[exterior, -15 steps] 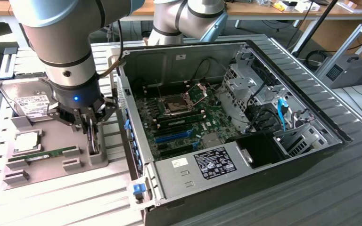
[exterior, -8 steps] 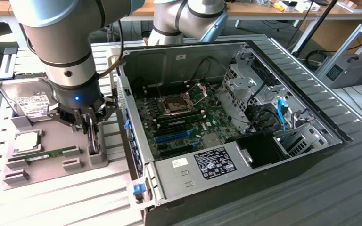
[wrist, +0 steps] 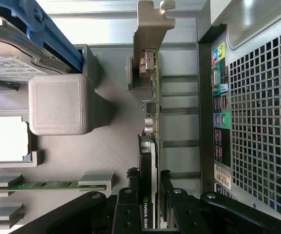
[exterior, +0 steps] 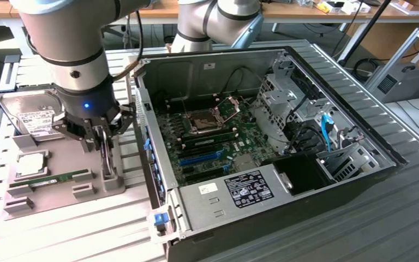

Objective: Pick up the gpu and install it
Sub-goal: 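Pick up the gpu and move the gpu toward the slot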

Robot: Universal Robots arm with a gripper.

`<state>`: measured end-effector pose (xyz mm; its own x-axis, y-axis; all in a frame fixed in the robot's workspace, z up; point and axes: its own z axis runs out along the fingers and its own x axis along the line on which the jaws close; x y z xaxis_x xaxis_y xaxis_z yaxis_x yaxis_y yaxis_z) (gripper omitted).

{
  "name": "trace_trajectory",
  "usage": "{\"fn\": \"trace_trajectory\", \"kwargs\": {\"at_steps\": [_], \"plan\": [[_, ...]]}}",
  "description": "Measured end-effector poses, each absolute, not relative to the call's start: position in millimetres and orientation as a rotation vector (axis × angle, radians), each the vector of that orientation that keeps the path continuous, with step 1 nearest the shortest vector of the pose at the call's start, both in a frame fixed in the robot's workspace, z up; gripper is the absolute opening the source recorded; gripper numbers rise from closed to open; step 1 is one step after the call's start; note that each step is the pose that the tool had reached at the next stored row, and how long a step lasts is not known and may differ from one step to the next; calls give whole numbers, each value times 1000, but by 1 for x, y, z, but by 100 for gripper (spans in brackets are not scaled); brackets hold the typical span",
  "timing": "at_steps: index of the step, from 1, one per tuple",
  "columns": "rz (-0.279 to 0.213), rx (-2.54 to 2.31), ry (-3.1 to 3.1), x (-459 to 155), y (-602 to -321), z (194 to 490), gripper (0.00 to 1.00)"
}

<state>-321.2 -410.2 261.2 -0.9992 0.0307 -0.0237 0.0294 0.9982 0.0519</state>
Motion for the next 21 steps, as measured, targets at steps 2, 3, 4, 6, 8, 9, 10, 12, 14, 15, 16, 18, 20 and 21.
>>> {"fn": "trace_trajectory", "kwargs": {"at_steps": [2,3,4,6,8,9,10,12,14,15,16,18,20,21], "plan": [[81,47,3116,-321,-410,272,27],[81,47,3116,-321,-410,277,27],[82,47,3116,-321,-410,283,27],[82,47,3116,-321,-410,294,27],[83,47,3116,-321,-410,303,27],[84,47,3116,-321,-410,309,27],[84,47,3116,-321,-410,314,27],[85,47,3116,-321,-410,324,27],[86,47,3116,-321,-410,333,27],[86,47,3116,-321,-410,338,27],[87,47,3116,-321,-410,343,27],[87,47,3116,-321,-410,354,27],[87,47,3116,-321,-410,363,27],[88,47,3116,-321,-410,368,27]]}}
